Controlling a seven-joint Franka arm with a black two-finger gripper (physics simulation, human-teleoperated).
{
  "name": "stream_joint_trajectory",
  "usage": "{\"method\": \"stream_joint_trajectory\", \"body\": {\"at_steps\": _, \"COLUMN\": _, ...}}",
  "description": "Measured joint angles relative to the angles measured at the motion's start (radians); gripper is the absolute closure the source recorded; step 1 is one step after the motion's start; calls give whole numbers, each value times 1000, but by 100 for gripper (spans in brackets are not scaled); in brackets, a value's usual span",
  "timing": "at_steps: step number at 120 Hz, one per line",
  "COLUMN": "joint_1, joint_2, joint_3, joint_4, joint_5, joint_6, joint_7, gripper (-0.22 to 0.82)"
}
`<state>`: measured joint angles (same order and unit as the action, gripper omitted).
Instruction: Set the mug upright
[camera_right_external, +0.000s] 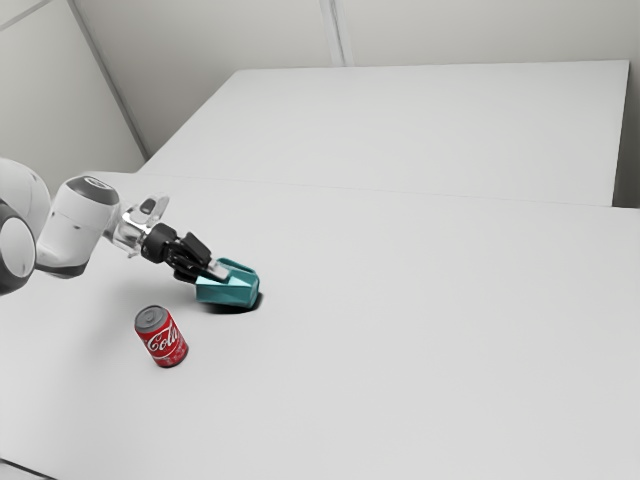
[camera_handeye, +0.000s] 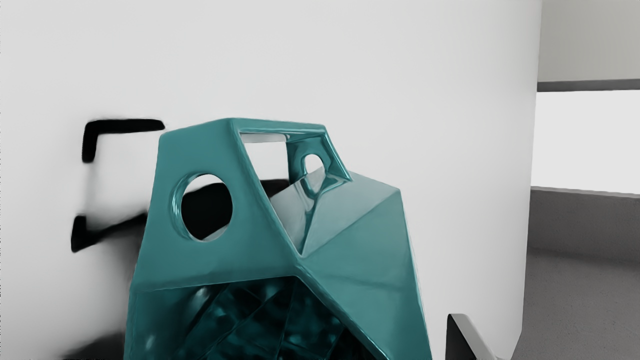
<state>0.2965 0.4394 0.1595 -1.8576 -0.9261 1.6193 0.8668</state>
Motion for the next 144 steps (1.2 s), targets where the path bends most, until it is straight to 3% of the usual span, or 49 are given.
{"method": "stream_joint_trajectory", "body": {"at_steps": 16, "joint_1": -2, "joint_2": -1, "joint_3": -2, "joint_4": 0, "joint_5": 2, "joint_6": 3, "joint_7": -15, "gripper": 70}}
{"method": "stream_joint_trajectory", "body": {"at_steps": 40, "joint_1": -2, "joint_2": -6, "joint_3": -9, "joint_4": 1, "joint_5": 4, "joint_6": 7, "joint_7": -35, "gripper": 74}}
{"method": "stream_joint_trajectory", "body": {"at_steps": 68, "joint_1": -13, "joint_2": -124, "joint_3": -43, "joint_4": 22, "joint_5": 43, "joint_6": 11, "joint_7": -63, "gripper": 77}}
{"method": "stream_joint_trajectory", "body": {"at_steps": 101, "joint_1": -17, "joint_2": -181, "joint_3": -199, "joint_4": 112, "joint_5": 650, "joint_6": 244, "joint_7": -130, "gripper": 78}}
{"method": "stream_joint_trajectory", "body": {"at_steps": 122, "joint_1": -35, "joint_2": -142, "joint_3": -227, "joint_4": 117, "joint_5": 994, "joint_6": 339, "joint_7": -249, "gripper": 78}}
{"method": "stream_joint_trajectory", "body": {"at_steps": 144, "joint_1": -56, "joint_2": -51, "joint_3": -226, "joint_4": 162, "joint_5": 1120, "joint_6": 365, "joint_7": -357, "gripper": 78}}
